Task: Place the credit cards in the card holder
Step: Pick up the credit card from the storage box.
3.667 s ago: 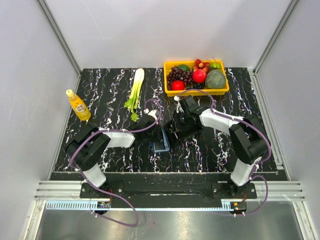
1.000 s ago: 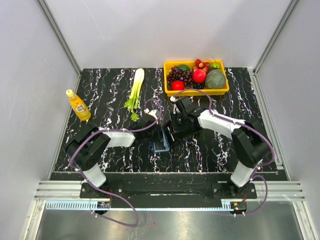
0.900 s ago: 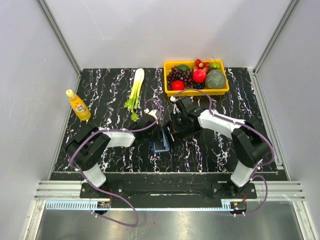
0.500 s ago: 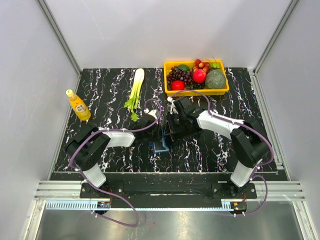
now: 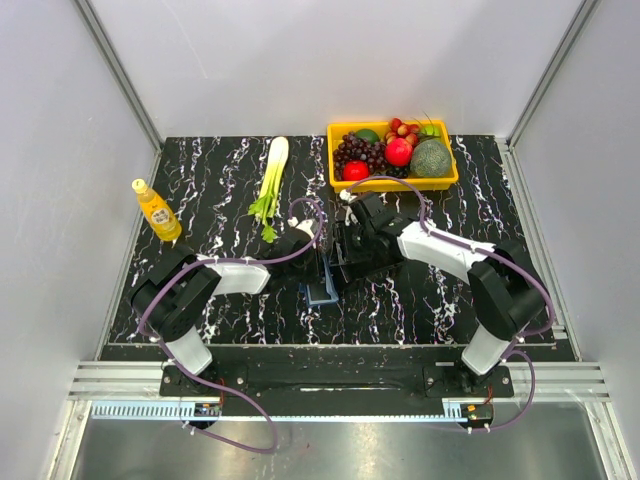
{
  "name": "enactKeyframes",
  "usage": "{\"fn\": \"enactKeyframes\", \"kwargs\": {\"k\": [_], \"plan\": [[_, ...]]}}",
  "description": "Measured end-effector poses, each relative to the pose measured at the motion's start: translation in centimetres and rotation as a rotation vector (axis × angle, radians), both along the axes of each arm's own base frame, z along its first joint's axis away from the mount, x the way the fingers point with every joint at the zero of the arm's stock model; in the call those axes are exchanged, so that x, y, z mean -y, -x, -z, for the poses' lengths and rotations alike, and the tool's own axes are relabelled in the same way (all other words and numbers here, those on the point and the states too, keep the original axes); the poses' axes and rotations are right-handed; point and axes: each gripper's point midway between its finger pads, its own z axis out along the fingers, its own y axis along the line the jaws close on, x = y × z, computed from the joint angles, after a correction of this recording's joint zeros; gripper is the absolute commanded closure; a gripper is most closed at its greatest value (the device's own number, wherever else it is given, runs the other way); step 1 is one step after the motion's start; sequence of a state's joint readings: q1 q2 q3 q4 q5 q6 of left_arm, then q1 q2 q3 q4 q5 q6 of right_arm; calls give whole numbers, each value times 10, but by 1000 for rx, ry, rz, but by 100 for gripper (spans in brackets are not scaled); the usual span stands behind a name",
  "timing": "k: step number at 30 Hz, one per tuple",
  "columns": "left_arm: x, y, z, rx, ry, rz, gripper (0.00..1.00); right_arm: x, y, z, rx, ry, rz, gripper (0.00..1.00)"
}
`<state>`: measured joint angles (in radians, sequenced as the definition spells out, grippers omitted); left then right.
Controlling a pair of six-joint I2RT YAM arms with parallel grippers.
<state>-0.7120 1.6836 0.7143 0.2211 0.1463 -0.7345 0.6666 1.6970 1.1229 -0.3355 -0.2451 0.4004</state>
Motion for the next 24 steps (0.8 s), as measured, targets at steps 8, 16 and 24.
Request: {"fn": "enactKeyframes", "kwargs": {"k": [8, 16, 24], "plan": [[0, 0, 0, 0, 0, 0, 96, 6, -4, 16, -13, 50, 4, 45], [0, 0, 0, 0, 0, 0, 96, 7, -9, 27, -35, 60, 3, 78], [0, 0, 0, 0, 0, 0, 96, 4, -9, 22, -34, 38, -2, 71]]}}
